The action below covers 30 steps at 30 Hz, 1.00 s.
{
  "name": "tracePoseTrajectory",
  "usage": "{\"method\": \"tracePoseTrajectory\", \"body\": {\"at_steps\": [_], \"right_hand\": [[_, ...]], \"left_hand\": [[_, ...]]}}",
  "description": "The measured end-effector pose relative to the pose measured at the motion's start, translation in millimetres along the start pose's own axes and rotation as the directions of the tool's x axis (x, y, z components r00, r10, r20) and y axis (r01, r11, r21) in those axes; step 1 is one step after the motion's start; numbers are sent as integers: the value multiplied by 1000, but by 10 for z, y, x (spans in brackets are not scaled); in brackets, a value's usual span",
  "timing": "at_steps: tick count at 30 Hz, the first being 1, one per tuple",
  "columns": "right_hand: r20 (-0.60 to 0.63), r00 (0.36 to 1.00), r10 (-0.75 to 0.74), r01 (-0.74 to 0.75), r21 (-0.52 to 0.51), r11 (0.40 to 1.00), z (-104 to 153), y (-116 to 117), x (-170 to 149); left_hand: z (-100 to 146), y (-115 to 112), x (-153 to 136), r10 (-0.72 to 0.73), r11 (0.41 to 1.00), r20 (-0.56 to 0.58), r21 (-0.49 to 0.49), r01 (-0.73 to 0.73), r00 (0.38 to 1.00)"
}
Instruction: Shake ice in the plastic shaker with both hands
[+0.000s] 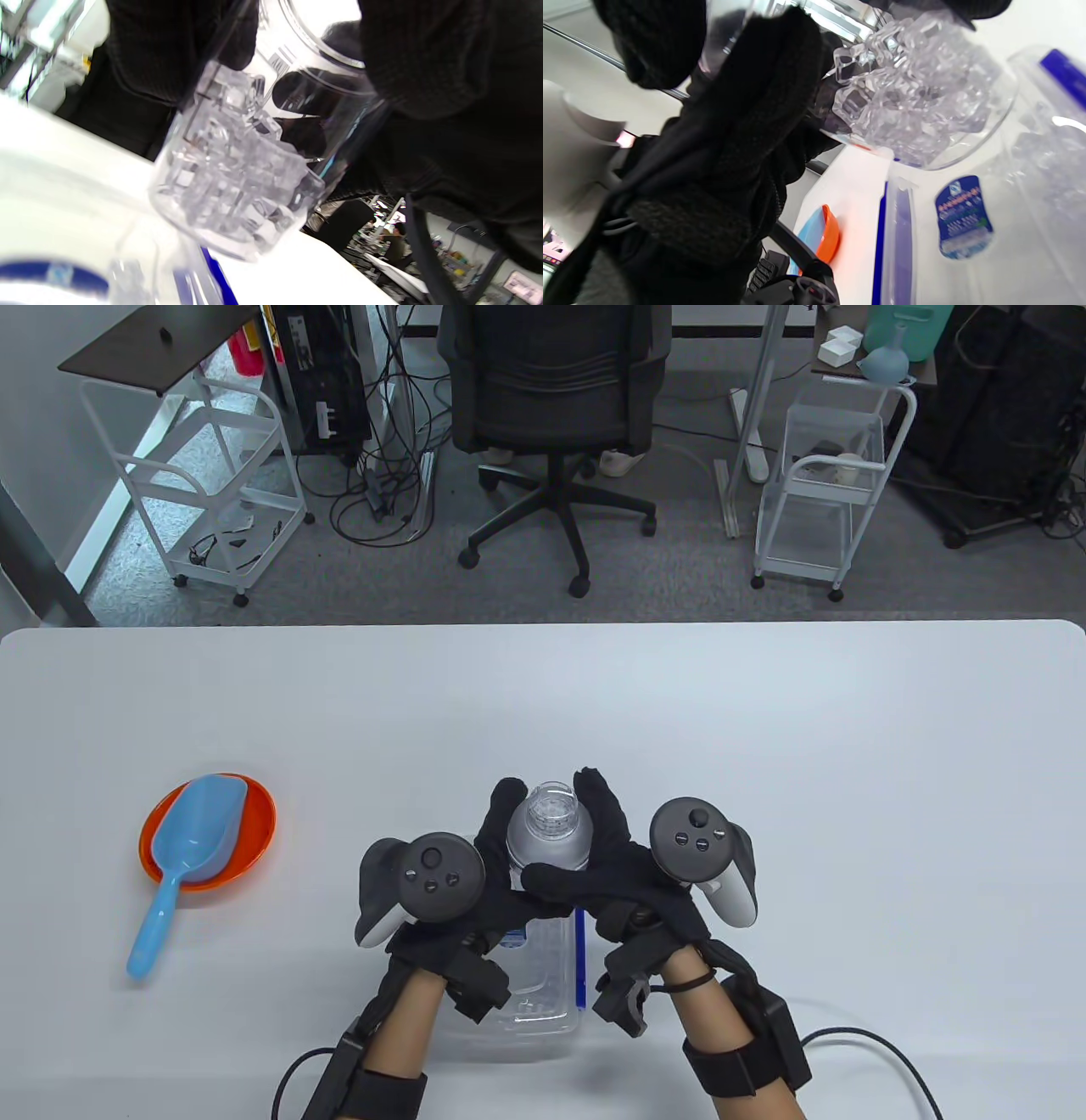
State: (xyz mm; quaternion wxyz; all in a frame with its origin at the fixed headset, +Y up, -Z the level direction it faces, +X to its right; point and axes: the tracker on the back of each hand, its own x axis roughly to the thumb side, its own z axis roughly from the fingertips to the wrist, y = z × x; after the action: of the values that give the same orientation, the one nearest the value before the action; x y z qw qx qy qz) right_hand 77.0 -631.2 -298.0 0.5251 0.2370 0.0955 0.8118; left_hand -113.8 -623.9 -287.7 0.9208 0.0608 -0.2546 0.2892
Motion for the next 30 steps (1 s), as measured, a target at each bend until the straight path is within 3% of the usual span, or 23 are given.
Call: {"method": "tracePoseTrajectory", "body": {"at_steps": [3, 7, 9, 10, 12, 16, 19, 23, 28, 30], "right_hand": [[57, 998, -3, 10, -120, 993, 41, 24, -3], [107, 994, 25, -3, -205, 979, 116, -25, -7], [146, 988, 52, -2, -325, 946, 153, -121, 26], [112, 991, 68, -18, -400, 917, 170, -238, 49], [36, 997, 75, -52, -443, 895, 188, -424, 24], [-210, 978, -7, -110, -538, 836, 198, -897, -375], [-352, 932, -86, -153, -597, 787, 231, -1097, -774], [-552, 829, -90, -306, -583, 752, 283, -1191, -1229], [-645, 755, -123, -358, -562, 745, 385, -1099, -1569], [-616, 773, -154, -311, -579, 754, 380, -1075, -1618]], "left_hand": [[40, 56, 50, -81, 995, 23, 56, 79, 996], [79, 43, 106, -135, 986, 81, 114, 125, 987], [104, 81, 136, -165, 979, 95, 135, 151, 982], [140, 119, 141, -175, 975, 101, 154, 159, 979], [225, 192, 97, -217, 967, 92, 155, 201, 972], [496, 364, -163, -398, 905, 12, 167, 390, 917], [689, 399, -402, -452, 889, -36, 64, 453, 891], [877, 347, -708, -425, 902, -101, 27, 430, 899], [877, 285, -848, -384, 922, -139, -7, 386, 913], [865, 255, -851, -387, 921, -143, -9, 390, 911]]}}
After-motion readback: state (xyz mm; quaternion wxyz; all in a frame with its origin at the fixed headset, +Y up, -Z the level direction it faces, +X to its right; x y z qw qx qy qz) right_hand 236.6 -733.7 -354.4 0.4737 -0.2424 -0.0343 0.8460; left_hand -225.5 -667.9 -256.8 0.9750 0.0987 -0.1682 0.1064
